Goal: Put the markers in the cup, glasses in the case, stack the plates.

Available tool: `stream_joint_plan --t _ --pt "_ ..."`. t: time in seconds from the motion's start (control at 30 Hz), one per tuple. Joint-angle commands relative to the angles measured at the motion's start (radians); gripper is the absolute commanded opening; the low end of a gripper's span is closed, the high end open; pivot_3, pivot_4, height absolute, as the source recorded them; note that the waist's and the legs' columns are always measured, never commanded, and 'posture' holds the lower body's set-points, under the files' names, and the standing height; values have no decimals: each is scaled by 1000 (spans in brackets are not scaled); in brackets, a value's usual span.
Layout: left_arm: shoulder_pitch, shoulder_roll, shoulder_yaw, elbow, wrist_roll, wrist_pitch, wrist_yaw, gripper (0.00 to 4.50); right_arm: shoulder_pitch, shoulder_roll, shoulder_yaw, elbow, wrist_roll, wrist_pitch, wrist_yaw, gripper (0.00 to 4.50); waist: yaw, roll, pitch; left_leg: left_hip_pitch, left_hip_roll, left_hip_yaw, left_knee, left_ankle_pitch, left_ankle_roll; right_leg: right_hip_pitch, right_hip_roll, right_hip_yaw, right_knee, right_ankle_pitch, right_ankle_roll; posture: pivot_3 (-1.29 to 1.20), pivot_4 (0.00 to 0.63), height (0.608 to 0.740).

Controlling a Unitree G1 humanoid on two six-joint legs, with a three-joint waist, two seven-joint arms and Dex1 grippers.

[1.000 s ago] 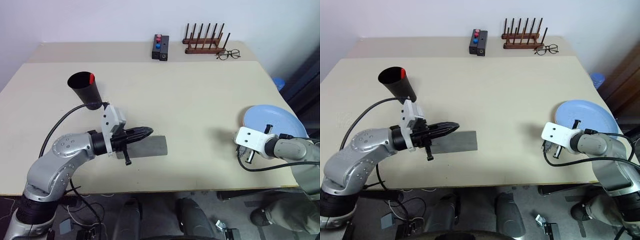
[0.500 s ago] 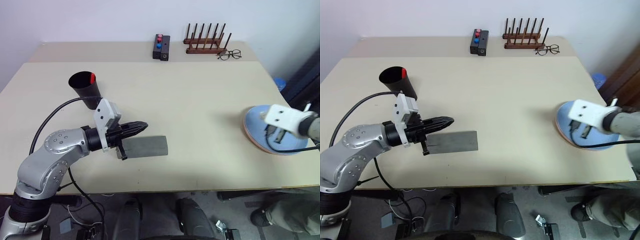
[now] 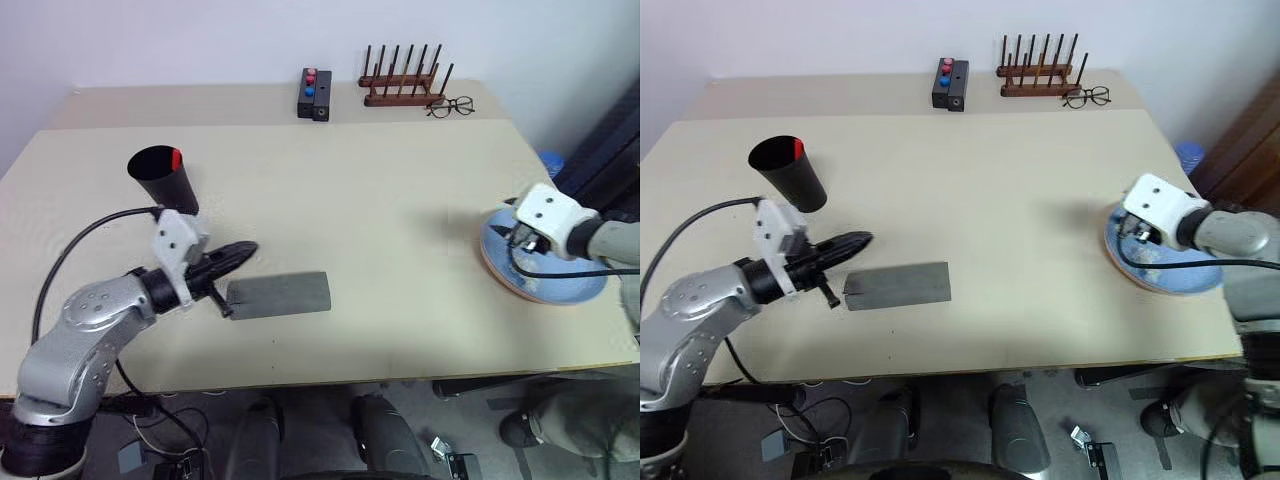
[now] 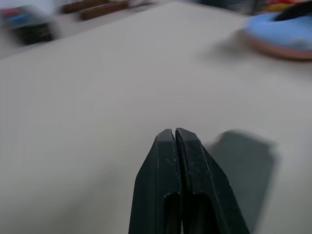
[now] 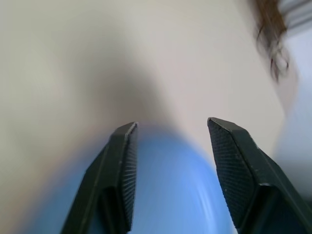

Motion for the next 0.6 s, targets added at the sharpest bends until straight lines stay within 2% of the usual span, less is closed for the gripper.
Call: stream_joint_plan --t 0.03,0.13,0.3,0.6 --pt "87 1 131 15 43 -82 9 0 -51 48 -42 -29 112 33 21 2327 7 0 0 0 0 0 0 0 0 0 0 0 0 0 0 0 150 738" --pt "189 -19 247 56 46 -131 0 0 -75 106 -38 -14 184 47 50 2327 11 -1 0 -1 0 0 1 0 0 0 -1 0 -1 0 0 0 150 738" --pt "275 -37 312 112 64 -205 -26 0 -88 121 -17 54 210 45 88 2327 13 -1 0 -1 0 0 2 0 0 1 -1 0 -2 0 -1 0 150 738" --pt "308 -56 313 136 77 -273 -27 0 -116 143 12 95 194 27 100 2327 4 -1 0 -1 0 1 0 0 0 -1 -1 0 -1 0 -1 0 150 738"
